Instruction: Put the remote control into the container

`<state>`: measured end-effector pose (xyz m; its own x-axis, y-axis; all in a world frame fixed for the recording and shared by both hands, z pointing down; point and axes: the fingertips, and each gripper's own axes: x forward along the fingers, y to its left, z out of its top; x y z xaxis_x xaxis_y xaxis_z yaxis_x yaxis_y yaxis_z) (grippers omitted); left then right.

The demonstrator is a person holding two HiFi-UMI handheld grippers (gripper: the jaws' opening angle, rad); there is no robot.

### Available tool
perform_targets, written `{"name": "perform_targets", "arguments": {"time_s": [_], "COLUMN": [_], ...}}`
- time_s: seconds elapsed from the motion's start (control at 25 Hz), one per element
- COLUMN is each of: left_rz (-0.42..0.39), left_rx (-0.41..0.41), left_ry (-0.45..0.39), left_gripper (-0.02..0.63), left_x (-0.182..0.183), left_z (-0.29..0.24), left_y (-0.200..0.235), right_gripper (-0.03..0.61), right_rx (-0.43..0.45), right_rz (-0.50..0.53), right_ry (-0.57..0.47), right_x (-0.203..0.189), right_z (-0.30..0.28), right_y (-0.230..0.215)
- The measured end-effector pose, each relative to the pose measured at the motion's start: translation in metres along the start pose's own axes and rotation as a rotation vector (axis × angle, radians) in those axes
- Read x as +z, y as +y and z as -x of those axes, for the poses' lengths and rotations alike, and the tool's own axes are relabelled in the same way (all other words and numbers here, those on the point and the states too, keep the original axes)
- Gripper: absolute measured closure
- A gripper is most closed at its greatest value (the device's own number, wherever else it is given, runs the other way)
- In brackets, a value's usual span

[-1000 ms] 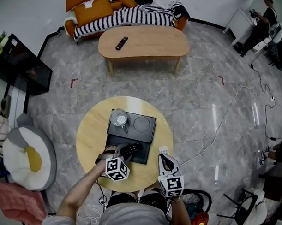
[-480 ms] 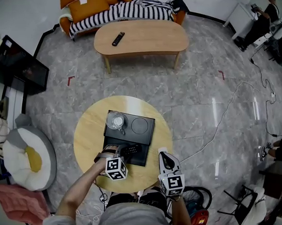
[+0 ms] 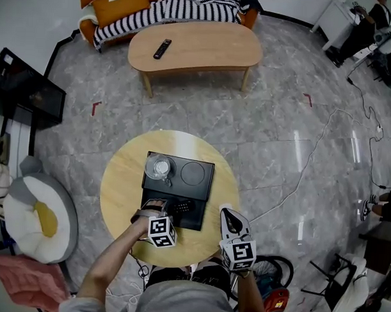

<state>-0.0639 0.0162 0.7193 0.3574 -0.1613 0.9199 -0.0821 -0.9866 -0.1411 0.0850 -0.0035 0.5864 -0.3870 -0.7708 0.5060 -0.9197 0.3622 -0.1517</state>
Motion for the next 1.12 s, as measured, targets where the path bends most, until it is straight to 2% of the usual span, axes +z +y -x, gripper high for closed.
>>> {"name": "perform_targets", "arguments": {"time_s": [0.32, 0.52, 1.12], "left_rz": [-0.001, -0.028, -0.024], "left_rx": [-0.030, -0.020, -0.026], "left_ry": [-0.004, -0.009, 0.009], "left_gripper": [0.411, 0.411, 0.410], "left_x": [0.0024, 0.0028, 0.0010], "left_z": [-0.0066, -0.0070, -0.0080], "left_y": [0.0002, -0.0023, -0.0001], "right_gripper": [0.571, 0.571, 0.571], "right_rx": [-0.003, 0.002, 0.006], "right_rz": [-0.010, -0.010, -0.013], "right_ry": [0.004, 0.007, 0.011], "right_x": [-0.0039, -0.0056, -0.0062], "right_z": [-0.0022, -0.0045, -0.0063], "right_y": [-0.0043, -0.0040, -0.0072]}}
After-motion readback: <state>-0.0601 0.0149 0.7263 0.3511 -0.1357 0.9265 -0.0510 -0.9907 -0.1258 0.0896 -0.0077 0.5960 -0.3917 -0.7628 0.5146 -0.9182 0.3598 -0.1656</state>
